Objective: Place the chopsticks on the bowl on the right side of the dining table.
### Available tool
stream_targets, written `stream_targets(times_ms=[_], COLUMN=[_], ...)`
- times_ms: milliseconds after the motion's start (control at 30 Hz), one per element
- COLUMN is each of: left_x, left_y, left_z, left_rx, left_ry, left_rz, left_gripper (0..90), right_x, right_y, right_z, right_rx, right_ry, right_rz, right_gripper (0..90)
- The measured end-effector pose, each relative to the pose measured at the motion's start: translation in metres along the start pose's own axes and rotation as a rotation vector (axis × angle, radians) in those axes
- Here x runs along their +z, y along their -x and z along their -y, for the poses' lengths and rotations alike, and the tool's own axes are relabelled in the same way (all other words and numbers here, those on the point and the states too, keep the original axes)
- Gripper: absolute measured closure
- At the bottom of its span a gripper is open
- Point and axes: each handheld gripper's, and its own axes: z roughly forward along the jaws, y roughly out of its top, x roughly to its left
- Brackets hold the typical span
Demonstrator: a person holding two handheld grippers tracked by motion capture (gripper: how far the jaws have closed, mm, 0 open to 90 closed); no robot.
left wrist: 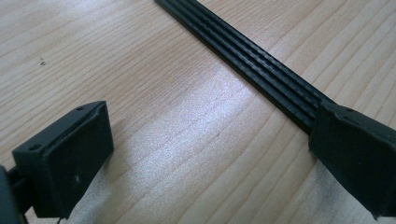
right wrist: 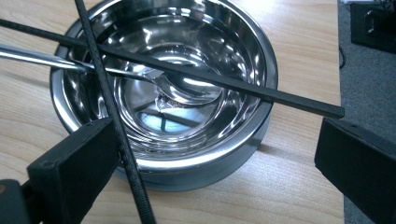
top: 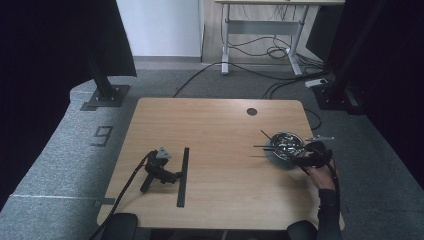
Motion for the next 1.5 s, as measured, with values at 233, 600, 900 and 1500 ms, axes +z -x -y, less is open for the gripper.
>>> stream_targets(times_ms=[233, 600, 900, 1500], left_x=[0.0, 0.0, 0.0, 0.0], left_y=[0.0, 0.0, 0.0, 0.0], left_z=[0.0, 0.0, 0.0, 0.0], left_rx=[0.0, 0.001, 0.001, 0.0], left_ry=[0.0, 0.0, 0.0, 0.001], left_rz=[0.0, 0.0, 0.0, 0.0], left_gripper=[0.0, 0.0, 0.0, 0.0], right_x=[0.001, 0.001, 0.004, -0.004], right_y=[0.006, 0.021, 0.029, 0.027], right_z=[0.002, 0.005, 0.005, 0.001], right_rx=[0.016, 0.056, 0.069, 0.091], right_ry=[0.003, 0.017, 0.038, 0.1], right_rz=[0.02, 0.063, 0.105, 0.118], right_gripper=[0.1, 0.1, 0.3, 8.2])
